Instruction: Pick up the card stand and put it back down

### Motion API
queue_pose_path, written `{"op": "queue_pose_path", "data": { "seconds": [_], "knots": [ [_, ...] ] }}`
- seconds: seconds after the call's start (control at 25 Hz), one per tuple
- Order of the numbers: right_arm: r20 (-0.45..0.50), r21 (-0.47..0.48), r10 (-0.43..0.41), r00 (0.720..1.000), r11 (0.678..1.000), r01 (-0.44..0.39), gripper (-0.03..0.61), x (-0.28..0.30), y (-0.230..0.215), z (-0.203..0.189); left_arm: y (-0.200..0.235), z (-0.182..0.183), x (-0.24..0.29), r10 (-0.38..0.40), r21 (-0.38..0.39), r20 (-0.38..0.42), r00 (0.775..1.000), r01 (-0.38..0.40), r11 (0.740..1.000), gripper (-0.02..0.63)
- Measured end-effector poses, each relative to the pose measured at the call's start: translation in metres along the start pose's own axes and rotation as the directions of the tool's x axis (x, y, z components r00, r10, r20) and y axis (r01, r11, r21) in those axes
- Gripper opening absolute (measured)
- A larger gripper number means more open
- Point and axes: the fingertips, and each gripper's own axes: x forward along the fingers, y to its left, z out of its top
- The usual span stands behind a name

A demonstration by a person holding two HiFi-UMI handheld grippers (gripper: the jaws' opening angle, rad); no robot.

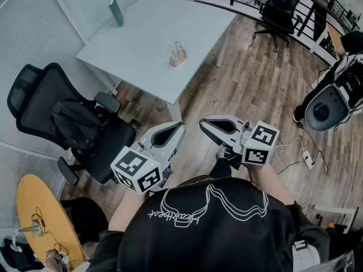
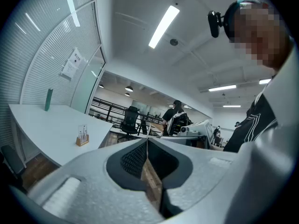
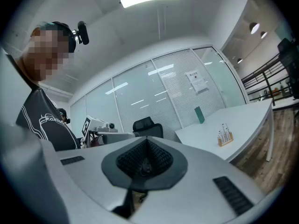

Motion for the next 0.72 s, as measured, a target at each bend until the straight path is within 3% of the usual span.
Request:
{"op": "queue_pose_path", "data": {
  "seconds": [0.4, 0.72],
  "knots": [
    [0.041, 0.073, 0.010, 0.999, 0.997, -0.013, 0.009, -0.012, -0.030, 0.010, 0.004, 0.008, 0.031, -0.005, 0.009, 0.018, 1.000, 0.004, 1.000, 0.018],
    [0.040, 0.043, 0.039, 0.998, 0.998, -0.040, 0.008, -0.012, -0.082, 0.027, 0.026, 0.011, 0.077, 0.022, -0.008, -0.001, 1.000, -0.022, 1.000, 0.012]
  ]
}}
